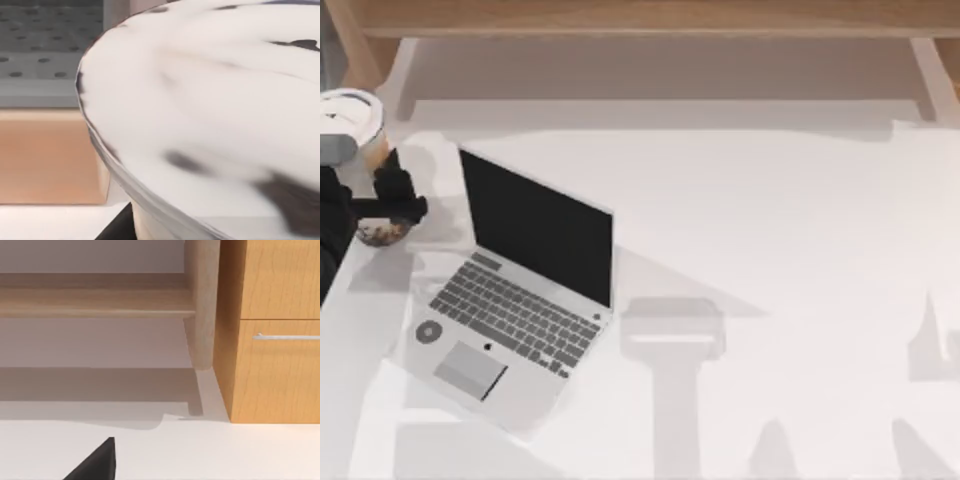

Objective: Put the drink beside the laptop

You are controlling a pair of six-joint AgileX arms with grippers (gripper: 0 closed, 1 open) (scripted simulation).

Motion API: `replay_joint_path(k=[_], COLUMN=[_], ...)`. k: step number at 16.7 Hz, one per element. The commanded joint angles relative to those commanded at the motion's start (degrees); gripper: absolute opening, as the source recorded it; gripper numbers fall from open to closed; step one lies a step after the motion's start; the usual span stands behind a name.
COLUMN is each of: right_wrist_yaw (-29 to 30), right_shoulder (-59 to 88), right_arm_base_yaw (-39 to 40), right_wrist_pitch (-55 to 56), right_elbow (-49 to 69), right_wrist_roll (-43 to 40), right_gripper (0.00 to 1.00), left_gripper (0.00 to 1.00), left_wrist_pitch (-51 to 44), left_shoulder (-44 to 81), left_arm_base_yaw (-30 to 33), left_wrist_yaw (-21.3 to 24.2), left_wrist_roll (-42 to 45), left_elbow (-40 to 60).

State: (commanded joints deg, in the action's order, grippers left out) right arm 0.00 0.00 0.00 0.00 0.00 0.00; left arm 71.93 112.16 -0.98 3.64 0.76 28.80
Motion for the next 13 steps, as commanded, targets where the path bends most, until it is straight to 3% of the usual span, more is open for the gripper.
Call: replay_joint_path(k=[13], right_wrist_yaw=[0.00], right_shoulder=[0.00], right_arm_base_yaw=[0.00], right_wrist_pitch=[0.00], right_elbow=[0.00], right_wrist_roll=[0.00], right_gripper=[1.00], left_gripper=[0.00], left_wrist_pitch=[-2.06], left_shoulder=[-4.32], left_arm_base_yaw=[0.56], left_wrist_yaw=[-1.48], left_wrist_roll=[-0.28], left_elbow=[1.41])
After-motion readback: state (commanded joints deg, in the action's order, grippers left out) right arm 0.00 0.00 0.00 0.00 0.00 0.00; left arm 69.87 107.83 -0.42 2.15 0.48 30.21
